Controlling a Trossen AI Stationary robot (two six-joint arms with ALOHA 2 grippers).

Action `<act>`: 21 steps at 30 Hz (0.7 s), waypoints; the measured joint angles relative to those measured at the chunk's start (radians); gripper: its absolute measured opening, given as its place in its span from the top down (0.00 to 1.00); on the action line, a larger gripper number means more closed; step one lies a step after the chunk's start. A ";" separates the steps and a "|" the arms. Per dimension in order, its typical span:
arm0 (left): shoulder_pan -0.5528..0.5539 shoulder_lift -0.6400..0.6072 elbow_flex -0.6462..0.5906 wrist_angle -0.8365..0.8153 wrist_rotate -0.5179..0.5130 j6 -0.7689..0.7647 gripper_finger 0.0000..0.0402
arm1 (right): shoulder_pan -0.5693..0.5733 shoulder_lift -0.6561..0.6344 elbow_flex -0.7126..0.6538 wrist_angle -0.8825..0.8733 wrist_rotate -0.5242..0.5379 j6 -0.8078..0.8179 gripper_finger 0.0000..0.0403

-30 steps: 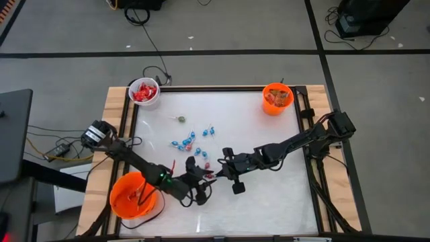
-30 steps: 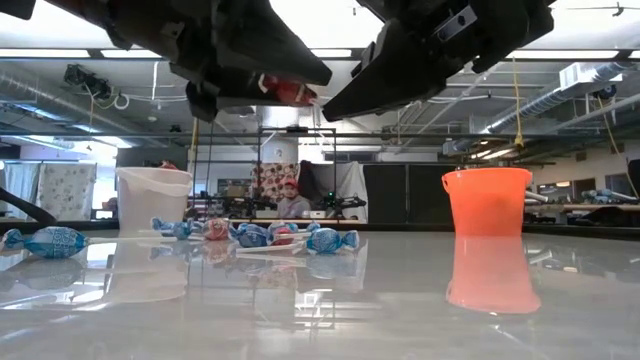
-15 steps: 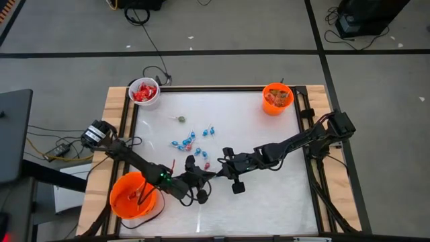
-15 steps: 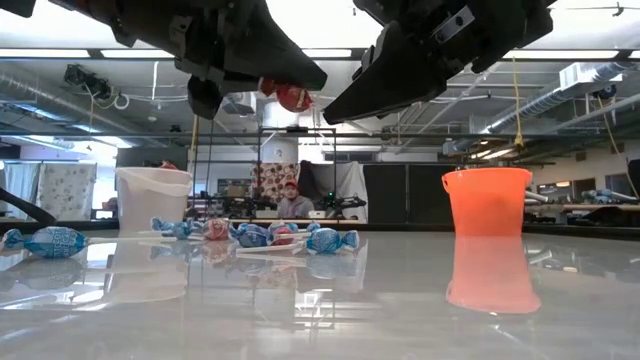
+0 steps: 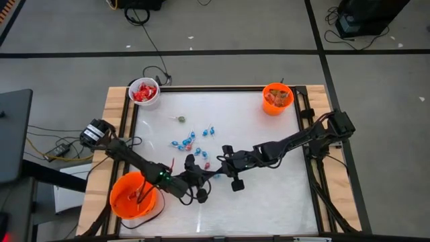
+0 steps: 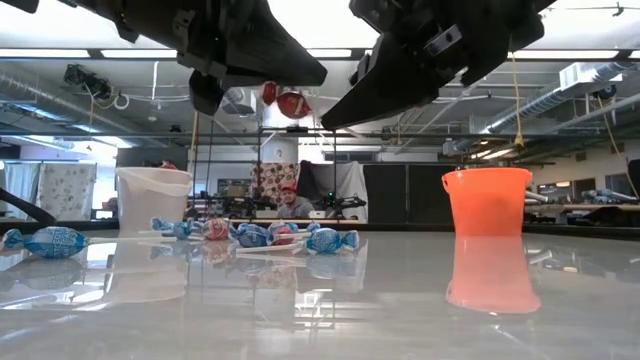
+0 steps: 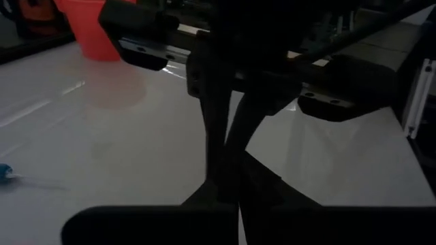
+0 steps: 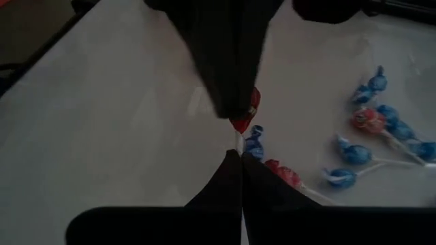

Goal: Sort candy by brand, put in halloween buckets
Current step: Put the red lollipop into the bottom orange bucket

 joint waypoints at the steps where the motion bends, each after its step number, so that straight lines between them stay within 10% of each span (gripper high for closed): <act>1: 0.004 0.000 0.000 -0.001 0.001 0.000 0.99 | -0.005 0.000 0.000 0.001 0.002 -0.003 0.99; 11: 0.011 -0.003 0.000 -0.012 -0.003 -0.025 0.91 | -0.036 0.000 0.000 0.001 0.037 -0.010 0.99; 21: 0.052 -0.004 0.003 -0.160 -0.008 -0.019 0.49 | -0.001 -0.066 -0.001 -0.075 0.075 -0.036 0.99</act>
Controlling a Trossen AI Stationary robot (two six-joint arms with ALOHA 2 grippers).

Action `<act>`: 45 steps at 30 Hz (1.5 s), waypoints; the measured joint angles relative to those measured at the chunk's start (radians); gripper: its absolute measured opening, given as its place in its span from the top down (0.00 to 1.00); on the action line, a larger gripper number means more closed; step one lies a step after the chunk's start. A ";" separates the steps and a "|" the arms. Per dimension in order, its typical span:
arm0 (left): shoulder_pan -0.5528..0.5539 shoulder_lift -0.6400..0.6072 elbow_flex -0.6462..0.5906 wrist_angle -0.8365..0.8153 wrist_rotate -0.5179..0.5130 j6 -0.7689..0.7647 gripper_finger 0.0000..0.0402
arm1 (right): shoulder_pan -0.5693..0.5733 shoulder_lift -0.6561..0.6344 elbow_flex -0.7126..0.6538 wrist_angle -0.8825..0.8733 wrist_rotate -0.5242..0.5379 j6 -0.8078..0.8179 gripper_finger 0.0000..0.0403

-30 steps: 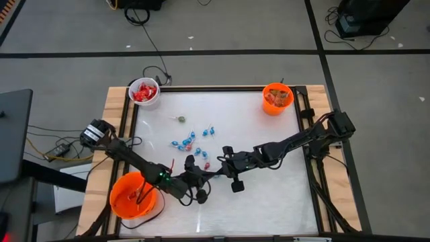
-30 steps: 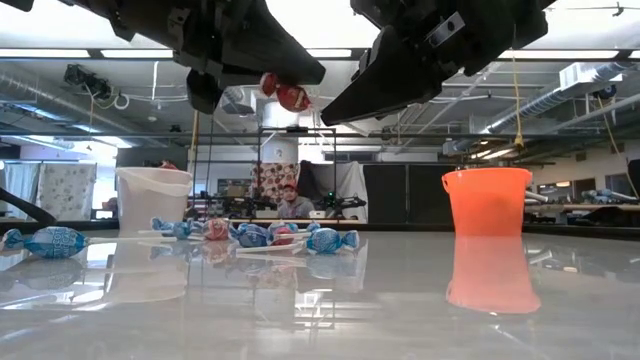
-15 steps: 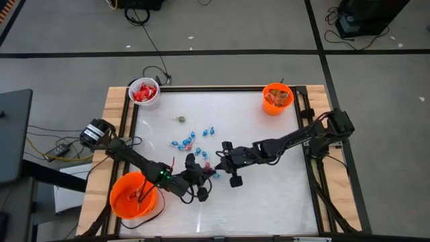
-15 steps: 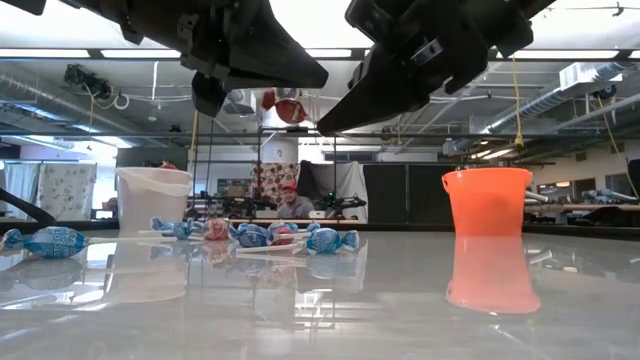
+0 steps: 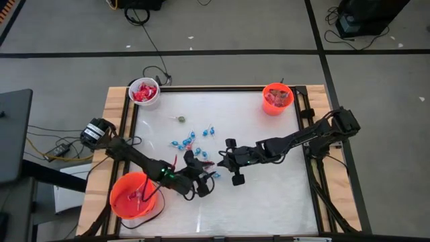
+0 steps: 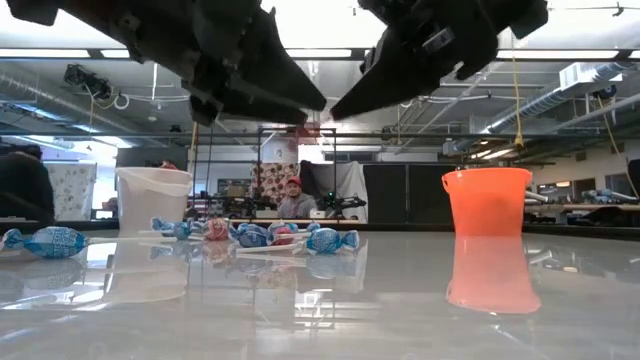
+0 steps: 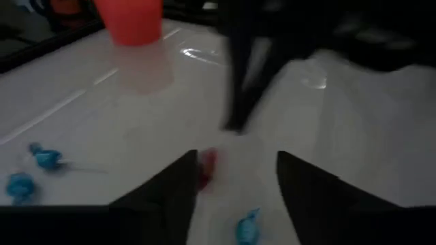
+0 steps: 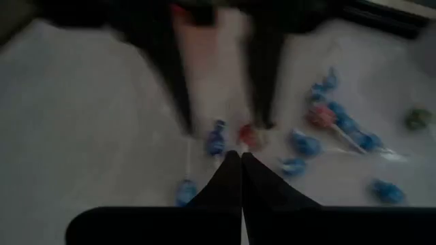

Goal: Sort candy by brand, put in halloween buckets
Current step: Put the red lollipop into the bottom orange bucket

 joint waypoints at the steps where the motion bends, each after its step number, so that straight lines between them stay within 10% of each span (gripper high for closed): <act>1: 0.007 0.000 -0.001 0.000 0.003 0.004 0.45 | 0.004 -0.004 0.000 0.003 -0.027 -0.008 0.99; 15: 0.003 0.001 -0.002 0.140 0.190 0.045 0.51 | 0.046 -0.007 0.001 0.025 -0.072 -0.004 0.99; 36: -0.023 -0.001 -0.002 0.124 0.156 0.013 0.80 | 0.045 -0.007 0.001 0.025 -0.063 0.072 0.95; 45: -0.027 -0.244 0.042 -0.428 0.109 -0.278 0.80 | -0.098 -0.006 0.001 0.001 0.165 0.134 0.70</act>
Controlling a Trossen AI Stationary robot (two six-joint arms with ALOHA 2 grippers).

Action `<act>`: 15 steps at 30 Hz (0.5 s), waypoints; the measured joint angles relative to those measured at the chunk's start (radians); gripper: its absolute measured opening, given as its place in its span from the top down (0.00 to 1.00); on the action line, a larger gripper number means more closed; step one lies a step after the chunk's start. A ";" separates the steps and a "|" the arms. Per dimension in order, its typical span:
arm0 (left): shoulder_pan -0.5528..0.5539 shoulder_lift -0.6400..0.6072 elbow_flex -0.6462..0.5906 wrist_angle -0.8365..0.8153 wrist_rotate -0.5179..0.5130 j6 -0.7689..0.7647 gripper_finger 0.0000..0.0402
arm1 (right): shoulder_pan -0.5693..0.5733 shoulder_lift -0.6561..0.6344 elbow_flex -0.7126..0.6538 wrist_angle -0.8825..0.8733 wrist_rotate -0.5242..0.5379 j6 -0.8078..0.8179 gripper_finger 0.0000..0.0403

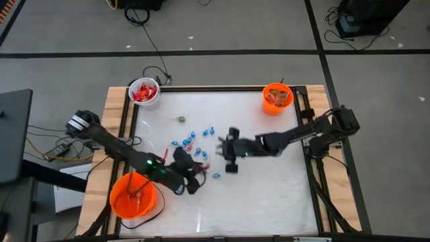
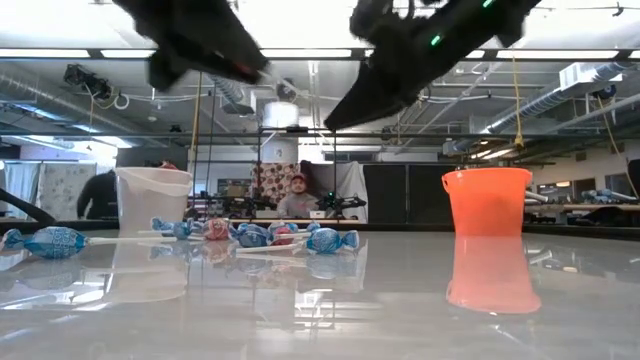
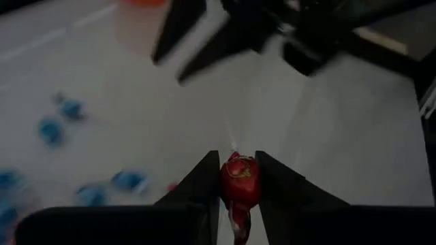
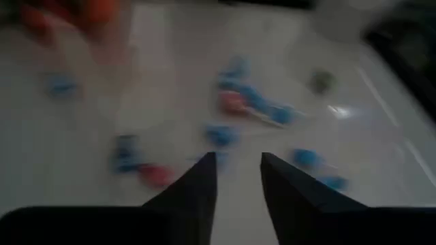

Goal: Sort candy by brand, put in halloween buckets
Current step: Put the red lollipop into the bottom orange bucket

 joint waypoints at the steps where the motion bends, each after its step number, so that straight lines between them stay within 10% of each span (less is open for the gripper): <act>1: -0.003 -0.030 0.018 -0.086 0.008 -0.037 0.80 | -0.027 0.002 0.000 -0.005 0.003 0.006 0.67; 15: -0.155 -0.156 0.404 -1.004 0.353 -0.378 0.80 | -0.285 0.284 0.041 0.027 -0.116 0.242 0.57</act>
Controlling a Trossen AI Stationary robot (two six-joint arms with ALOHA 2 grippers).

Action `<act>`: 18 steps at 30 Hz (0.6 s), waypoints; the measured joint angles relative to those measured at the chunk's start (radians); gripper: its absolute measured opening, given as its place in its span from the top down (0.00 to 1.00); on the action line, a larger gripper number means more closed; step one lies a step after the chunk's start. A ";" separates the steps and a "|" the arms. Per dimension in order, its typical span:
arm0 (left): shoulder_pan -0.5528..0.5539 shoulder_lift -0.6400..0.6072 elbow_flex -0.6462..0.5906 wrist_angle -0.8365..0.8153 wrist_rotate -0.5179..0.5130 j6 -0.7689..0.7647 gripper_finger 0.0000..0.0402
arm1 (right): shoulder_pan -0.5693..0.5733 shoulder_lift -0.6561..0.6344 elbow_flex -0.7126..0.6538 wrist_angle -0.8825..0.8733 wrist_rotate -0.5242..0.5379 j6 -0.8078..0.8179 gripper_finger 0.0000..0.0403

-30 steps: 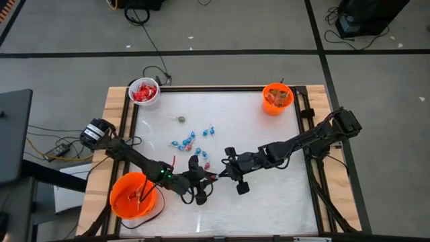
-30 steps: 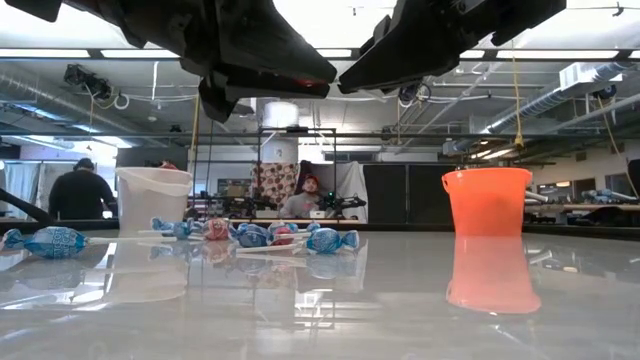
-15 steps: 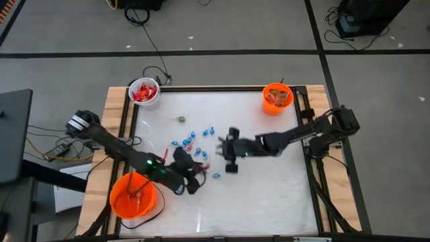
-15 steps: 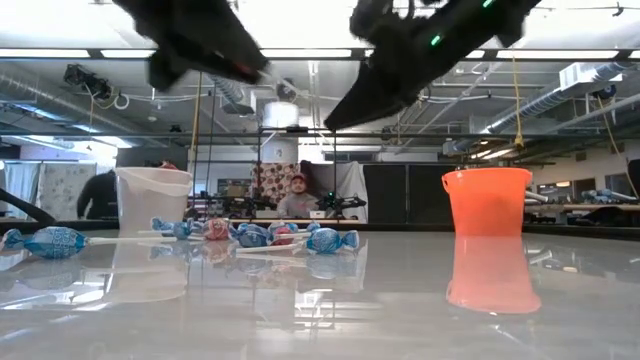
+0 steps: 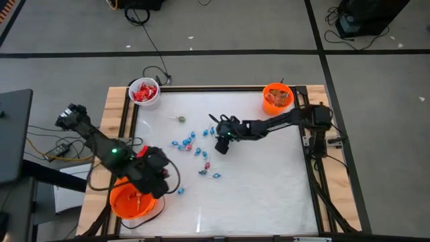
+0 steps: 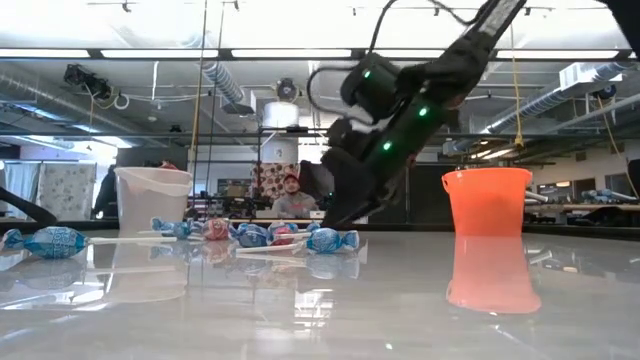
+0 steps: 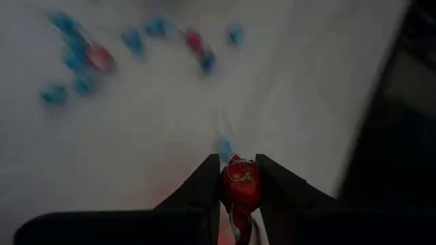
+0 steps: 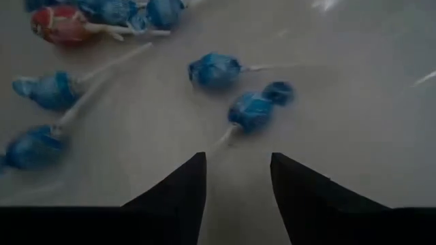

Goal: Sort candy by brand, put in halloween buckets
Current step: Put the red lollipop into the bottom orange bucket

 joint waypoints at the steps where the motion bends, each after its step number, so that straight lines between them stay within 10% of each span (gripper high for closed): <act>1: -0.018 0.001 0.017 -0.019 0.043 -0.012 0.80 | -0.005 0.016 0.011 0.003 -0.044 0.031 0.57; 18: -0.269 0.003 -0.101 -0.074 0.261 -0.304 0.79 | -0.012 0.092 0.080 0.015 -0.033 0.169 0.59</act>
